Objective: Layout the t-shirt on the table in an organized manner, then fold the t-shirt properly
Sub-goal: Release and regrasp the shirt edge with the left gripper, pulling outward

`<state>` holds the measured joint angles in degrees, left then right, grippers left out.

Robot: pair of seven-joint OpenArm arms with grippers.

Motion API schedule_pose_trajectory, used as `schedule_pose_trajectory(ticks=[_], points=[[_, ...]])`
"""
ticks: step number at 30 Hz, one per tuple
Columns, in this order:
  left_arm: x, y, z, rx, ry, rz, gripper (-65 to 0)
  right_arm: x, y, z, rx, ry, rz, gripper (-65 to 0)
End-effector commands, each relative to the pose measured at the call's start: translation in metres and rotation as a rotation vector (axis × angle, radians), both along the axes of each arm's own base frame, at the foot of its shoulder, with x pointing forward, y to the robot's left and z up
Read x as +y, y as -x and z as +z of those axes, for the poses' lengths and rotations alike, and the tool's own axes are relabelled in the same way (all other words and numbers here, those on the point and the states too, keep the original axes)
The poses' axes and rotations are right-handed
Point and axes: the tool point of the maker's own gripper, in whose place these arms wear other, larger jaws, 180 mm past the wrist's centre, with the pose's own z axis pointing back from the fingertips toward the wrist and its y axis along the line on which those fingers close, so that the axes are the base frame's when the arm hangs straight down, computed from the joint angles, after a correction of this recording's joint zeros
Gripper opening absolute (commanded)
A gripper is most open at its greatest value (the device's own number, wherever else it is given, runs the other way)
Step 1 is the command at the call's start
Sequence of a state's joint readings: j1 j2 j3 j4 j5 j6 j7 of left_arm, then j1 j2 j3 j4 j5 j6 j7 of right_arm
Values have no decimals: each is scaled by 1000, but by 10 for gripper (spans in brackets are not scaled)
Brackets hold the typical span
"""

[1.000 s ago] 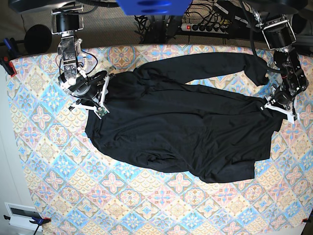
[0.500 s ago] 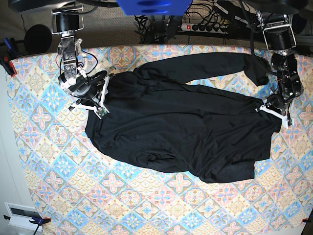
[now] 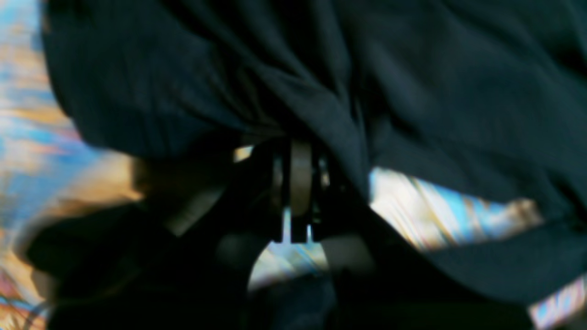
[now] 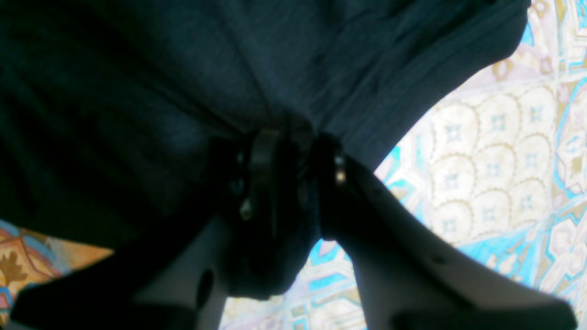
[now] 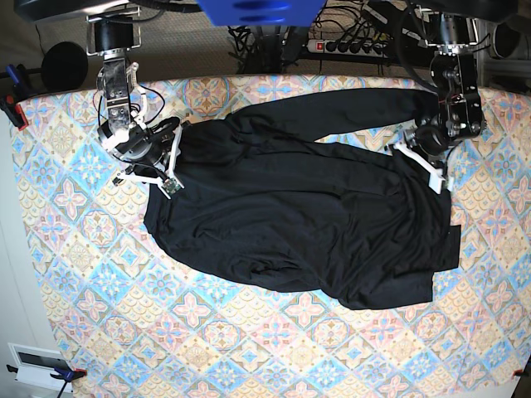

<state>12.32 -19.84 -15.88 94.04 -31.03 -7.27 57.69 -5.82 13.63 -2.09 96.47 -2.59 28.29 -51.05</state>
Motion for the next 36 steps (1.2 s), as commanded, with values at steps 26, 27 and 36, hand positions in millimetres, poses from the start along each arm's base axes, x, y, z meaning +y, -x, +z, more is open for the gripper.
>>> schedule_pose_trajectory(ticks=[26, 27, 36], points=[[116, 9, 43, -49, -189, 177, -518, -3, 8, 6, -16, 10, 2, -514], [117, 10, 38, -38, -179, 190, -488, -3, 7, 7, -17, 10, 3, -514], [91, 0, 18, -46, 11, 252, -333, -3, 7, 7, -17, 10, 3, -513]])
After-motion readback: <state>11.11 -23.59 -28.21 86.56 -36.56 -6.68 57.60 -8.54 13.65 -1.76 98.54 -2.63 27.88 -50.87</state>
